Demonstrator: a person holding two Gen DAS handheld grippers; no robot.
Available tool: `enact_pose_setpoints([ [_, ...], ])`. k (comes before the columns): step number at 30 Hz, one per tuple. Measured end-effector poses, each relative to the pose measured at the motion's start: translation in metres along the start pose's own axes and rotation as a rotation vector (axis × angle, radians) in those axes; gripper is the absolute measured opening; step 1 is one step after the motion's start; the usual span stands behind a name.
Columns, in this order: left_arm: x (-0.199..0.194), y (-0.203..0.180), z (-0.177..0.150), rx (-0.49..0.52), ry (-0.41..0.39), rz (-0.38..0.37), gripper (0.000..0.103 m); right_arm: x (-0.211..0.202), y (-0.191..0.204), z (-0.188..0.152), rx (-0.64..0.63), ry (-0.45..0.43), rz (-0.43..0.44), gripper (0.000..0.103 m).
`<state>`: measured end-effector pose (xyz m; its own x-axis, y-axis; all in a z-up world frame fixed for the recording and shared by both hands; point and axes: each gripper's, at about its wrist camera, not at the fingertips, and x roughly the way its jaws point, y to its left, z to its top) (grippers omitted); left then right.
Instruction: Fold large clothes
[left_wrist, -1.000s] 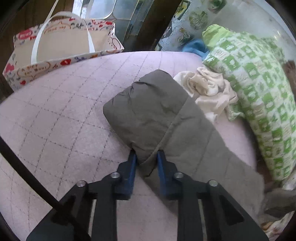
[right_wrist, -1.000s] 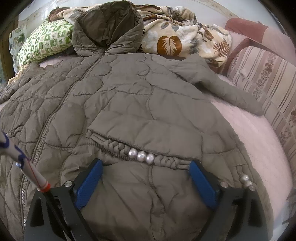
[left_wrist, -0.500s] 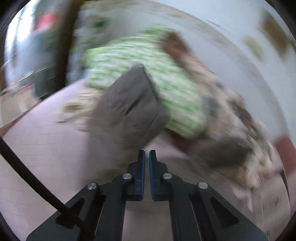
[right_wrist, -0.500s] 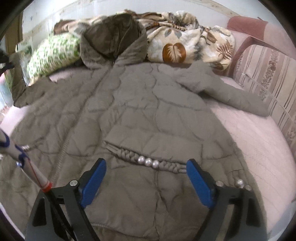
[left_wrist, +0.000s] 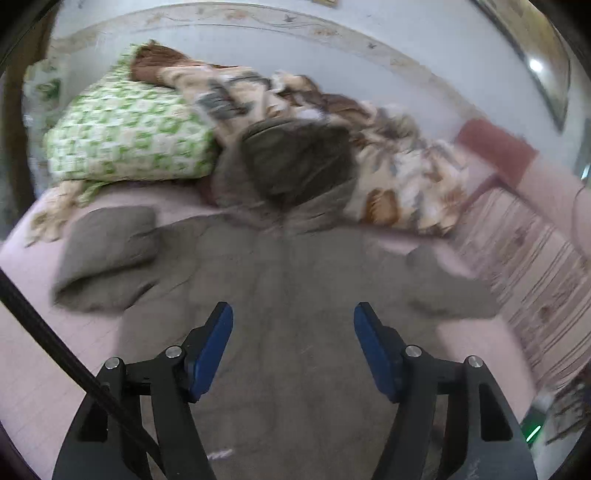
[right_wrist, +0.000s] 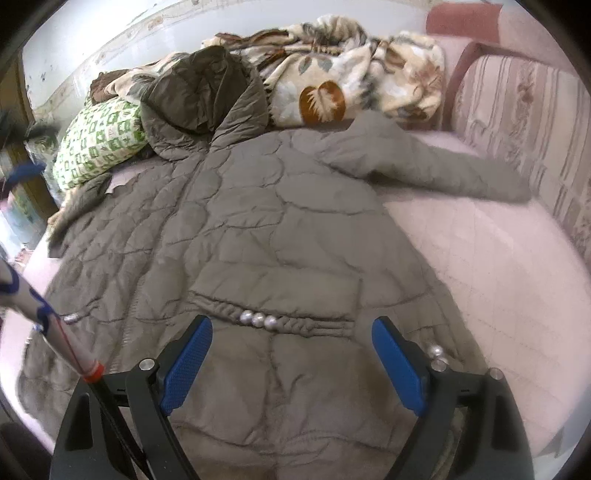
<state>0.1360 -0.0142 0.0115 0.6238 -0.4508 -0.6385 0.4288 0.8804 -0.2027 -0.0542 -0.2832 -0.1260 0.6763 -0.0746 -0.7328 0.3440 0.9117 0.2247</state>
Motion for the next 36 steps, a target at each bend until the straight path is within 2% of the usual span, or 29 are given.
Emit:
enact_pose_setpoints([
  [2, -0.008, 0.017, -0.016, -0.005, -0.008, 0.094, 0.073, -0.004, 0.009, 0.011, 0.001, 0.019, 0.063, 0.091],
  [5, -0.011, 0.062, -0.029, -0.019, -0.021, 0.286, 0.073, -0.008, 0.042, 0.037, -0.046, 0.021, 0.128, 0.091],
  [7, -0.014, 0.096, -0.034, -0.064, -0.024, 0.408, 0.073, 0.002, 0.073, 0.058, -0.067, 0.036, 0.184, 0.091],
  [9, -0.018, 0.132, -0.034, -0.136, -0.038, 0.470, 0.073, 0.018, 0.109, 0.079, -0.087, 0.054, 0.235, 0.091],
  [13, -0.025, 0.175, -0.039, -0.203, -0.059, 0.518, 0.073, 0.075, 0.193, 0.118, -0.130, 0.108, 0.304, 0.091],
  [17, -0.030, 0.199, -0.042, -0.233, -0.062, 0.519, 0.073, 0.142, 0.263, 0.150, -0.070, 0.204, 0.388, 0.091],
  [21, -0.025, 0.207, -0.039, -0.254, -0.046, 0.500, 0.073, 0.204, 0.315, 0.165, -0.019, 0.252, 0.349, 0.091],
  [23, -0.023, 0.214, -0.036, -0.278, -0.046, 0.477, 0.073, 0.228, 0.330, 0.170, 0.002, 0.280, 0.331, 0.091],
  [25, -0.021, 0.217, -0.034, -0.286, -0.045, 0.475, 0.073, 0.248, 0.340, 0.171, 0.033, 0.331, 0.348, 0.091],
  [26, -0.020, 0.217, -0.033, -0.285, -0.048, 0.475, 0.073, 0.251, 0.343, 0.173, 0.039, 0.345, 0.358, 0.080],
  [27, -0.020, 0.216, -0.032, -0.279, -0.051, 0.481, 0.073, 0.250, 0.345, 0.175, 0.036, 0.345, 0.382, 0.063],
  [28, -0.019, 0.216, -0.032, -0.276, -0.051, 0.488, 0.073, 0.247, 0.347, 0.177, 0.029, 0.368, 0.434, 0.024],
  [29, -0.018, 0.215, -0.031, -0.273, -0.051, 0.492, 0.073, 0.247, 0.348, 0.179, 0.025, 0.392, 0.455, 0.020],
  [31, -0.017, 0.213, -0.031, -0.274, -0.047, 0.492, 0.073, 0.224, 0.337, 0.186, 0.024, 0.364, 0.495, 0.015],
  [36, -0.017, 0.206, -0.036, -0.268, -0.036, 0.480, 0.073, 0.165, 0.272, 0.203, 0.052, 0.255, 0.446, 0.014],
])
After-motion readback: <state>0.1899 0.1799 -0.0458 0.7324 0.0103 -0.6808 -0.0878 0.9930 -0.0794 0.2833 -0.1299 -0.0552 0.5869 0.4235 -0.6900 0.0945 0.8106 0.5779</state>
